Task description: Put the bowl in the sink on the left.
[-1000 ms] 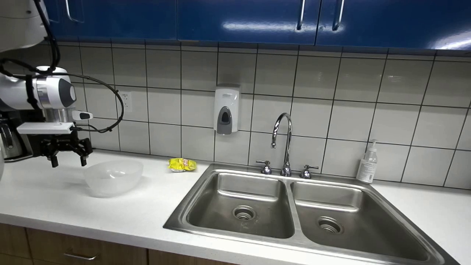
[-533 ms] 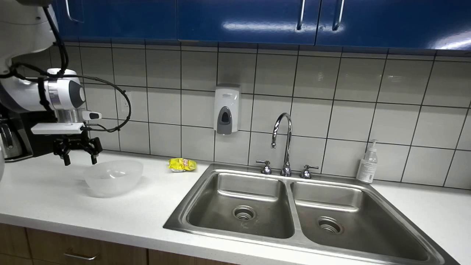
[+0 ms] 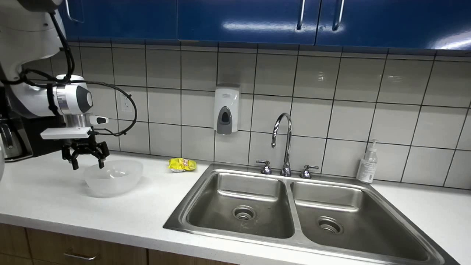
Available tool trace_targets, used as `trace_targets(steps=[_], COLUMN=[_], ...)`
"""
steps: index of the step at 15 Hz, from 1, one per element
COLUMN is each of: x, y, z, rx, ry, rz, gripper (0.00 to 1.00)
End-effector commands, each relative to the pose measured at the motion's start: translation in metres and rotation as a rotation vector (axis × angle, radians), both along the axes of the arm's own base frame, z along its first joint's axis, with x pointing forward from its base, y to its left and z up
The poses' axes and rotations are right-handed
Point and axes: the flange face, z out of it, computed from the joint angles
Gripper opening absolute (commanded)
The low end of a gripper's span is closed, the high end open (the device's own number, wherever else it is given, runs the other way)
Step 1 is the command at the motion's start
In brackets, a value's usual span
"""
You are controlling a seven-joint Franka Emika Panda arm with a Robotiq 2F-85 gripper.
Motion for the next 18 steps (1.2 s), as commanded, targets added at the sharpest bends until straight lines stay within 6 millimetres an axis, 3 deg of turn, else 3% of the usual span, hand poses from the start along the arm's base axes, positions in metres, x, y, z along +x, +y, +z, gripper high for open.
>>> trace_targets(steps=[1,18], x=[0.004,0.002], y=[-0.001,-0.007], z=[-0.006,-0.016], rx=[-0.019,-0.016], ry=[-0.002,0.023], rz=[-0.015,-0.011], gripper=[1.0,1.0])
